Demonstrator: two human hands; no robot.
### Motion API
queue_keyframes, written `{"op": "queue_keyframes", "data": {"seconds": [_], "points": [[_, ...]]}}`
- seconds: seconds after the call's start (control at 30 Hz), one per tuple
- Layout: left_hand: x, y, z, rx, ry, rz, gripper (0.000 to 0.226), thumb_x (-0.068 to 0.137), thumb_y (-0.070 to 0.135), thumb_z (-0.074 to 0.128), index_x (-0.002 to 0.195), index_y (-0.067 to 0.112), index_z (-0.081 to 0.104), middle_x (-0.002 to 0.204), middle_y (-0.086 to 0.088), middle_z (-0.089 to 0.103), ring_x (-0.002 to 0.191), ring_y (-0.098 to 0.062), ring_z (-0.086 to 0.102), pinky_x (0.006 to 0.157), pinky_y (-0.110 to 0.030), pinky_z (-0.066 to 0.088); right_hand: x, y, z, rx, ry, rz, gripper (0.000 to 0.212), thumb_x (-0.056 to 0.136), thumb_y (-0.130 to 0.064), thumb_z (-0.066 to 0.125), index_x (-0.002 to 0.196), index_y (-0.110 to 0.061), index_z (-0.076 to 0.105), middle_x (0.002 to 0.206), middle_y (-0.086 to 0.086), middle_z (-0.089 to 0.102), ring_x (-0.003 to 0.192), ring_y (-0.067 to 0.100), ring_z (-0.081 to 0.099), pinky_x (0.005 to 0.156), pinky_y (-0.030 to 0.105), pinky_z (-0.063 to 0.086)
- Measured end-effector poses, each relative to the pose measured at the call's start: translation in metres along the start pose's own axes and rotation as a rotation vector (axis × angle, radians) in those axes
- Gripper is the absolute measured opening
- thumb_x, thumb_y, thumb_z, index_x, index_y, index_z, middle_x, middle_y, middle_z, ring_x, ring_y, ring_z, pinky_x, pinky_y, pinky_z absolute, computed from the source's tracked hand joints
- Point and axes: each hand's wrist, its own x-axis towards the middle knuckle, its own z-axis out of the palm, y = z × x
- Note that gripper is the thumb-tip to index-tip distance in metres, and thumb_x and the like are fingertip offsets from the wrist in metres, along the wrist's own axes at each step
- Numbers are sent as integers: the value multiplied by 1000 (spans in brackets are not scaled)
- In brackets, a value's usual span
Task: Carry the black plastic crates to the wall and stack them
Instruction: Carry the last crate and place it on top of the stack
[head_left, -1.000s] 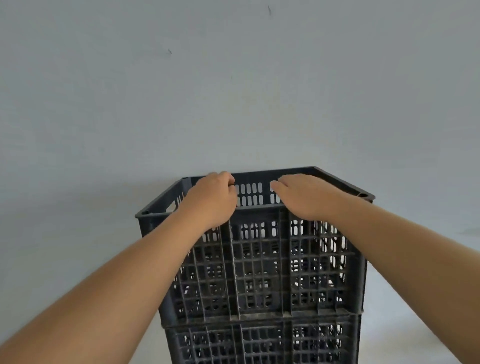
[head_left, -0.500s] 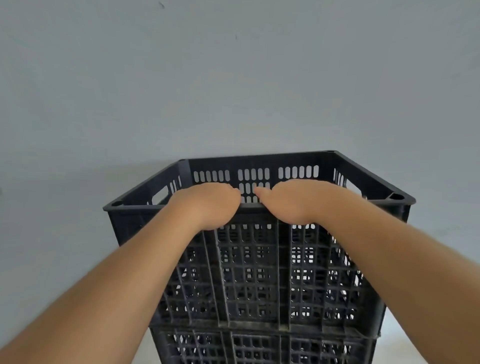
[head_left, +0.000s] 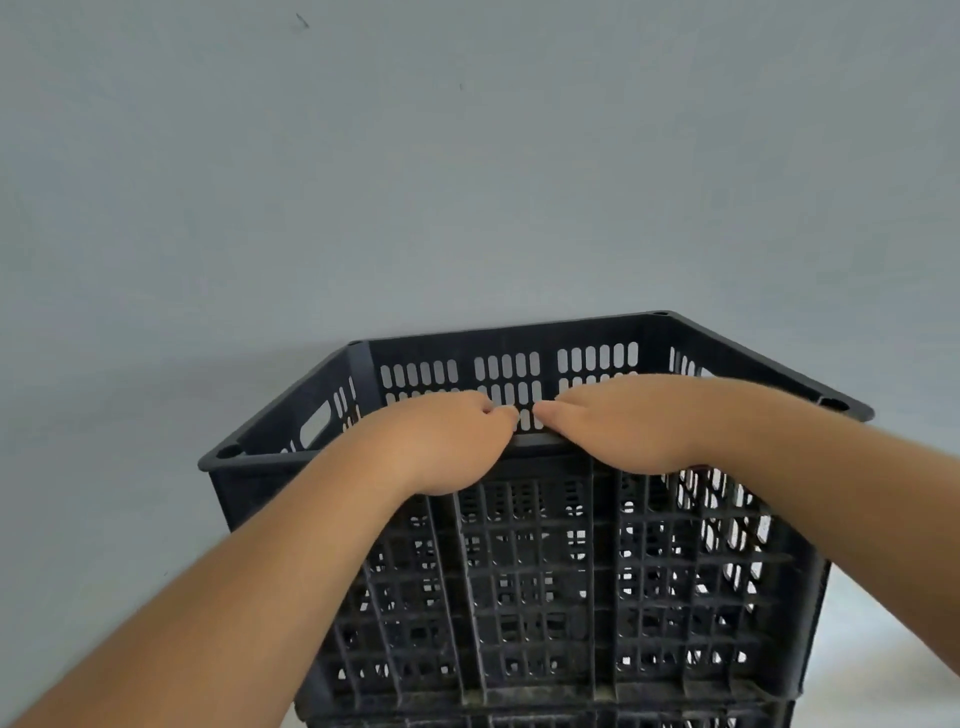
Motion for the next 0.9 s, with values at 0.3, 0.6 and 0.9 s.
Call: {"op": "queue_keyframes", "data": {"seconds": [0.3,0.6,0.9], "points": [[29,-89,-47,-81,-16,-79,62,104,55,38,161,32,24,164,7,34,146,-19,38,117,-34,25,32,61,-35,63,213,171,69,103,-62,17,159,-23,26,165,-1,28,150,21,29,121,42,23],[67,-158,-43,72,-119,-97,83,94,69,46,163,35,13,170,11,13,152,-13,26,121,-33,21,60,124,-35,-8,111,209,73,102,-62,27,163,-25,11,170,-5,8,155,17,13,124,38,14],[92,-225,-12,-208,-18,-33,89,47,108,40,126,69,46,158,39,13,144,14,7,120,-28,6,78,161,-8,-63,23,212,86,95,-71,24,163,-20,9,169,-7,-10,153,6,-11,124,33,0]]}}
